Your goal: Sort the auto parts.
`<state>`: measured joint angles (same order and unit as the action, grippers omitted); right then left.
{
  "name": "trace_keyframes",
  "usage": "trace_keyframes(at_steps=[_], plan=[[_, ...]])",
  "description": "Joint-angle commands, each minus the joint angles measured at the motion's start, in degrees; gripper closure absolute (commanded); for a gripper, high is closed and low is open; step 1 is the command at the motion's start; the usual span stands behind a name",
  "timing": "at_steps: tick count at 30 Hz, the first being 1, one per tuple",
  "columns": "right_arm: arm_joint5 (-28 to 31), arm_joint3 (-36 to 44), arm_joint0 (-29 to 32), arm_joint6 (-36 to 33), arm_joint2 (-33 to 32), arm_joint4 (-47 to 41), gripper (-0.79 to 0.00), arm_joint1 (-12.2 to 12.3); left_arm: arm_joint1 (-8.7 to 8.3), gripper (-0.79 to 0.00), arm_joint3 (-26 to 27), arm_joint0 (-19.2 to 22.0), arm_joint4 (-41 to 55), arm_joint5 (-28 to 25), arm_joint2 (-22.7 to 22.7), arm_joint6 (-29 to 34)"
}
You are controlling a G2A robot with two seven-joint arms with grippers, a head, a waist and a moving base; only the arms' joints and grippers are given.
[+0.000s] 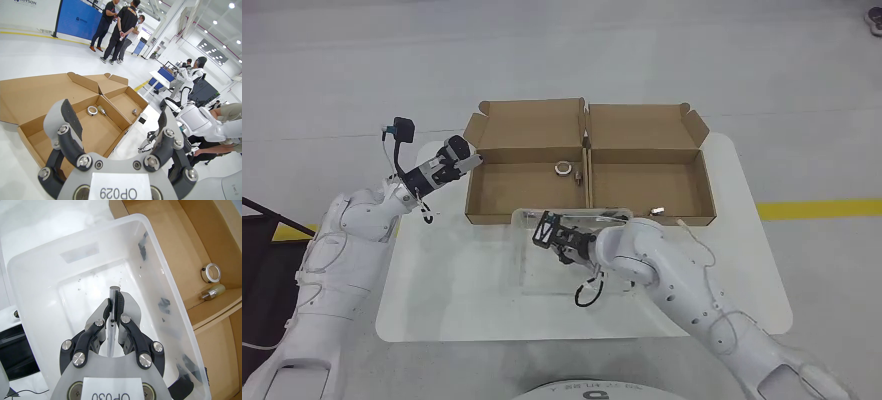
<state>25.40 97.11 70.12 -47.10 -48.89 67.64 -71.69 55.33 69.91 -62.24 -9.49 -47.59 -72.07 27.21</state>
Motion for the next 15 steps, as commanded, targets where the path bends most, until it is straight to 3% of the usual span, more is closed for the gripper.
trace_keyframes(at_steps=[1, 15], plan=[[1.42, 1.18, 1.41, 2.27, -0.91, 0.99, 0.000, 0.48, 0.00, -0.785, 0.00, 0.00, 0.00, 0.00, 0.00, 0.00], [5.67, 6.58, 9.92, 13.52, -6.19, 7.07, 0.000, 3.08, 0.00, -0.785, 0.00, 0.00, 0.00, 0.00, 0.00, 0.00]])
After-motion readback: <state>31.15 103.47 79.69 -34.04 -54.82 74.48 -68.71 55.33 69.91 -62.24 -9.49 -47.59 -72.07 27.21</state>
